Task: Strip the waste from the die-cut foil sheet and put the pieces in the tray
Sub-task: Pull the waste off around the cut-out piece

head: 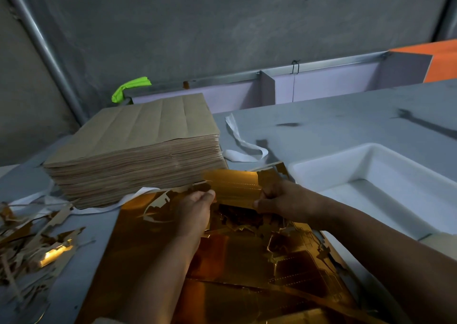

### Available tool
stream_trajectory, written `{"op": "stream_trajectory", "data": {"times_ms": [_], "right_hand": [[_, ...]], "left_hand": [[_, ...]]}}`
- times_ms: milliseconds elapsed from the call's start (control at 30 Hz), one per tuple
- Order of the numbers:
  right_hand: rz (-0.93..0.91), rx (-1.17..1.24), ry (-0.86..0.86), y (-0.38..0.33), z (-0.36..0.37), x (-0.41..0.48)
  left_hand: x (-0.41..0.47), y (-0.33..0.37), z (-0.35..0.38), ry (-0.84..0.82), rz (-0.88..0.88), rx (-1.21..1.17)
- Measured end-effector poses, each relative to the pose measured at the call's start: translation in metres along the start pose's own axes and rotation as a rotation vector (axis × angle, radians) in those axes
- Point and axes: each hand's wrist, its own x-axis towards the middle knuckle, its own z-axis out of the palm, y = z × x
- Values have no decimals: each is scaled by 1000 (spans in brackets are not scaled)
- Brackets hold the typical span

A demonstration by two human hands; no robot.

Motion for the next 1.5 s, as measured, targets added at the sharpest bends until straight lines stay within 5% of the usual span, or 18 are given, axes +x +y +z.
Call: {"op": "stream_trajectory", "data": {"times_ms": [367, 633, 867, 1167, 1500], "right_hand": [[4, 15, -27, 1, 0, 1], [-14, 5, -23, 3, 1, 2], [-19, 4, -37, 2, 1, 1], [-12, -16, -35, 3, 1, 0], [-9, -13, -37, 4, 0, 2]], "left_hand": [[-5, 4, 5, -33, 53, 120], [-3, 0, -10, 89, 87, 130], [-13, -18, -36, 131, -44, 209], [-18, -11, -42, -105, -92, 453], [-25, -2, -32, -116, -82, 663]]}}
